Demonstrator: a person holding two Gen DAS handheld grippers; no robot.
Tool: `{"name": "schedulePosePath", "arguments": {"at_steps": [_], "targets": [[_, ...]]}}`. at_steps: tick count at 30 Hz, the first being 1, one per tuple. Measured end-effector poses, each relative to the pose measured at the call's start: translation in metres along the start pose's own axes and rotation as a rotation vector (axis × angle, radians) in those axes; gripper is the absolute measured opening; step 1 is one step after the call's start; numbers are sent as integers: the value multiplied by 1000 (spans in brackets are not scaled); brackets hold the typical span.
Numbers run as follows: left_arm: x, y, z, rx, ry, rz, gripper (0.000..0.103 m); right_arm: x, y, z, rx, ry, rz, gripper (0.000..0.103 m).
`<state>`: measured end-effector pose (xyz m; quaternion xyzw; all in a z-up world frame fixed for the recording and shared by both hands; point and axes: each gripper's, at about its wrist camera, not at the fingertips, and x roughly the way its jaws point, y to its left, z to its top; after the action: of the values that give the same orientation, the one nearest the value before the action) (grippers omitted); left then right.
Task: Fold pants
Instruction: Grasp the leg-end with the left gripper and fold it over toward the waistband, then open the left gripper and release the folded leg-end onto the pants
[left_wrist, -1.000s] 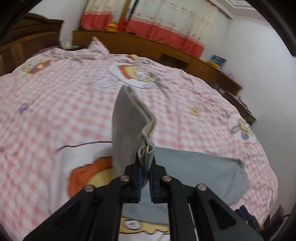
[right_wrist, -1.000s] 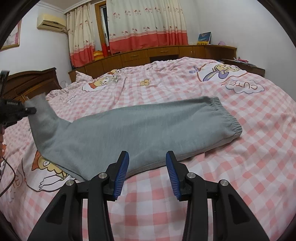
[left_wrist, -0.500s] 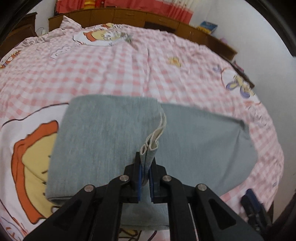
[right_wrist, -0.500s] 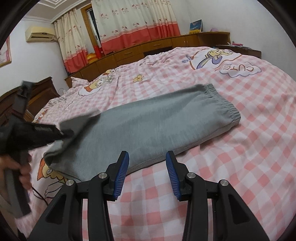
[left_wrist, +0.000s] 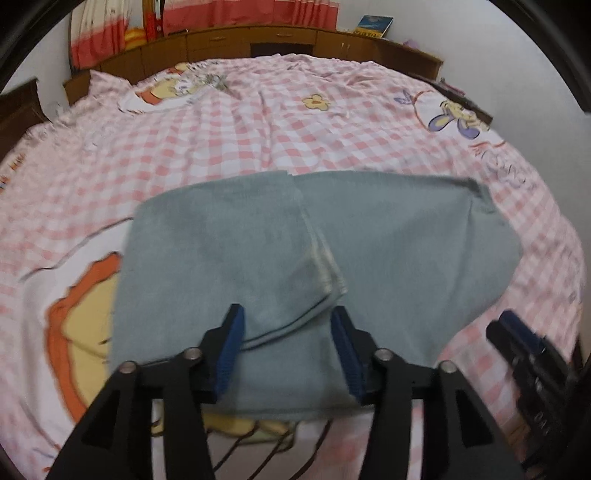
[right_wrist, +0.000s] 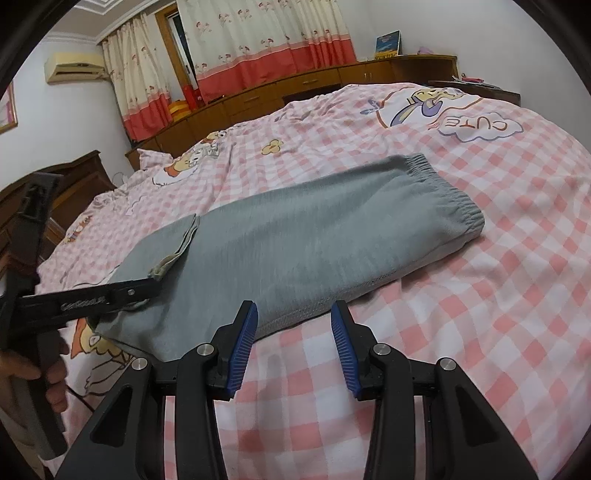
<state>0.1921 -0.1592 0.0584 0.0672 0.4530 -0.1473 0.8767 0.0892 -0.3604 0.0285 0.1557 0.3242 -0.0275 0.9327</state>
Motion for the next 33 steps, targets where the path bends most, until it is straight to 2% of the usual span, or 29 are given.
{"name": "schedulePosePath", "arguments": {"at_steps": [3, 11, 15, 18, 22, 29, 33], "targets": [[-12, 8, -6, -5, -7, 43, 56, 3, 2, -1, -10, 10, 0, 42], [-34, 52, -22, -108, 3, 133, 62, 8, 9, -4, -45, 24, -2, 42], [-37, 73, -30, -168, 14, 126, 67, 11, 20, -3, -81, 53, -1, 42], [-34, 79, -36, -176, 23, 116, 71, 13, 34, -4, -150, 65, -19, 42], [-32, 82, -44, -183, 28, 94, 74, 17, 46, -3, -179, 94, -1, 42], [-28, 89, -57, -205, 30, 89, 81, 24, 55, 8, -114, 133, 35, 43], [-26, 92, -60, -176, 15, 62, 82, 26, 58, 14, -61, 136, 42, 50]]}}
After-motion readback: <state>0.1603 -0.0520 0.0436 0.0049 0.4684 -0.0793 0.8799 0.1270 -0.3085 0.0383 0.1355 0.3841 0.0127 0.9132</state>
